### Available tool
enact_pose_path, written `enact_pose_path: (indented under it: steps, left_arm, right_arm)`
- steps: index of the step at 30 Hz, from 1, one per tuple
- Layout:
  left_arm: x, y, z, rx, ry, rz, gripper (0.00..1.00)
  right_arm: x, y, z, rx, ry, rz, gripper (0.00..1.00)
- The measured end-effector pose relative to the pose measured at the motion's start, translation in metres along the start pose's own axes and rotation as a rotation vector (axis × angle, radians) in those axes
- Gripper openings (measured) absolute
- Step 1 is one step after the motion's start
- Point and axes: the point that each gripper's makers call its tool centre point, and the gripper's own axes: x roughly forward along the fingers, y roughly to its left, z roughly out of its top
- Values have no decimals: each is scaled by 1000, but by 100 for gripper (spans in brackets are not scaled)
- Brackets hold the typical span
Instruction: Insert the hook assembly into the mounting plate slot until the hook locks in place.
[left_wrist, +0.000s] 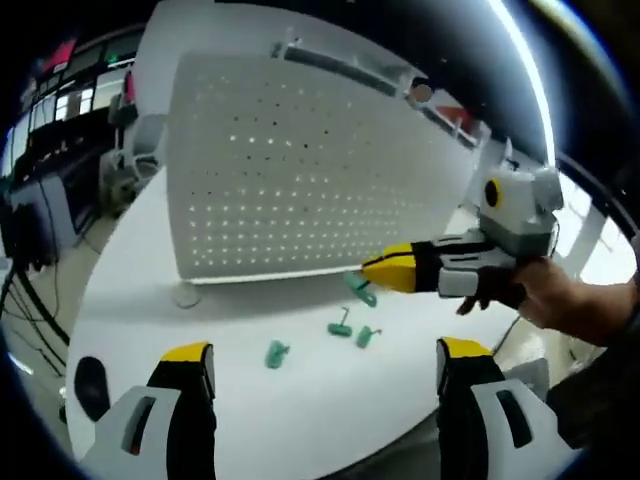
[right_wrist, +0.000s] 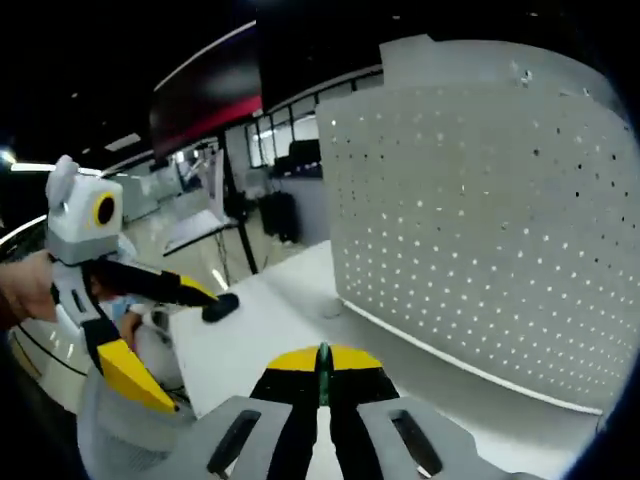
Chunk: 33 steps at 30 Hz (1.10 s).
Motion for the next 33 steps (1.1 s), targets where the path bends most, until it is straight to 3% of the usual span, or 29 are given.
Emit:
enact_pose_path:
  steps: [8,16,17,26,33]
  left_arm:
    - [9,-16,5,-62,-11,-53,83]
    - [10,-31,21,-120,-65,-118,68]
    - [10,-32,23,-131,-71,-123,66]
    - [4,-45,32,-225,-130,-191,49]
    - [-1,-51,37,-239,-156,-229,35]
  right_arm:
    - [-27,20,26,74,-146,16,0]
    - [-46,31,36,112,-250,8,0]
    - [-51,28,42,109,-307,-29,0]
    - [-57,43,44,126,-358,-7,0]
    - [-58,51,50,125,-385,-3,0]
